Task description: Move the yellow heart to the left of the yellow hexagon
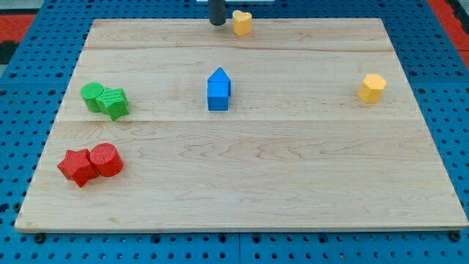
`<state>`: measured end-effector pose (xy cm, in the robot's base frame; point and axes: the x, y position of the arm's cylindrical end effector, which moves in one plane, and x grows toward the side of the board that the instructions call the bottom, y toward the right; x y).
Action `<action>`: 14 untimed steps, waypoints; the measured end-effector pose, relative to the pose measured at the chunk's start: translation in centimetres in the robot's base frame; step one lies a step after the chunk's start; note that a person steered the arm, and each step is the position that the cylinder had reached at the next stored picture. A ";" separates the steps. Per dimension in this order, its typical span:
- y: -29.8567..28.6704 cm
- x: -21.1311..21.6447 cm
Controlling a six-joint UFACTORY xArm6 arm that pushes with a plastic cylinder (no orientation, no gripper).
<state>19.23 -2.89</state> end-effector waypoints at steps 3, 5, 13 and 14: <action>10.4 12.2; 12.1 0.1; -7.4 4.3; -6.4 4.2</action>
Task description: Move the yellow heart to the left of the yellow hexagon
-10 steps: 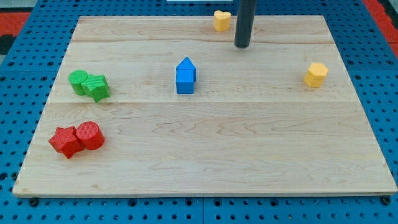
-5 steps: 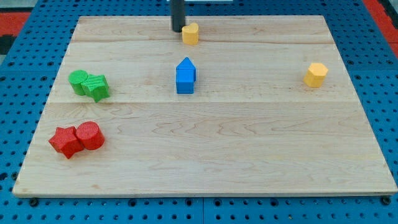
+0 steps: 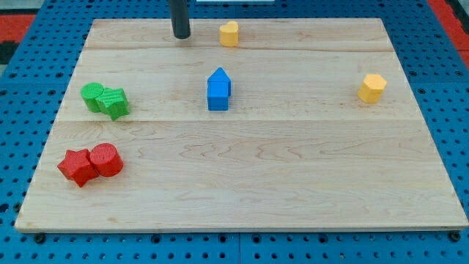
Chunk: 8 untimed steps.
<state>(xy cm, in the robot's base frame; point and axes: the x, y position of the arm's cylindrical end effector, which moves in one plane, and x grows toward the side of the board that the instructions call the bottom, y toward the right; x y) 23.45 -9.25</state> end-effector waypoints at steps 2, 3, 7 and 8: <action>9.8 -1.0; 11.6 -1.0; 24.9 0.5; 27.2 2.8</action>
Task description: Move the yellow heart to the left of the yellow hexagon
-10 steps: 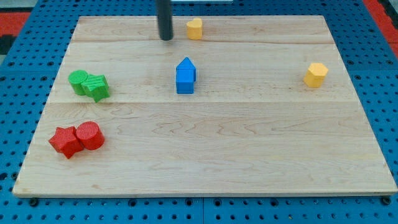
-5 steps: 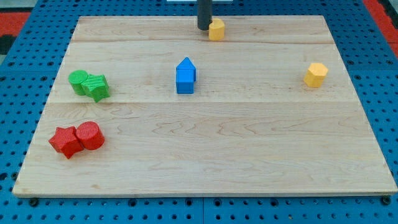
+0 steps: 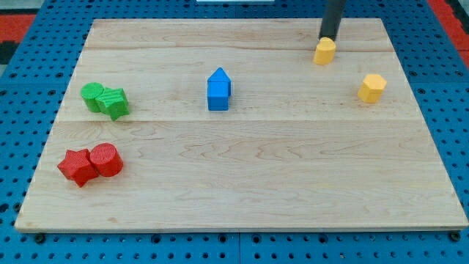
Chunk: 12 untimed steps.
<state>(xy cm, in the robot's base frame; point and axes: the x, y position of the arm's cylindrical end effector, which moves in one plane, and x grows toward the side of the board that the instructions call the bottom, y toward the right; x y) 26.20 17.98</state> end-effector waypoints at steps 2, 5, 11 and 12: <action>-3.9 5.5; -6.3 7.7; -1.0 10.6; -1.0 10.6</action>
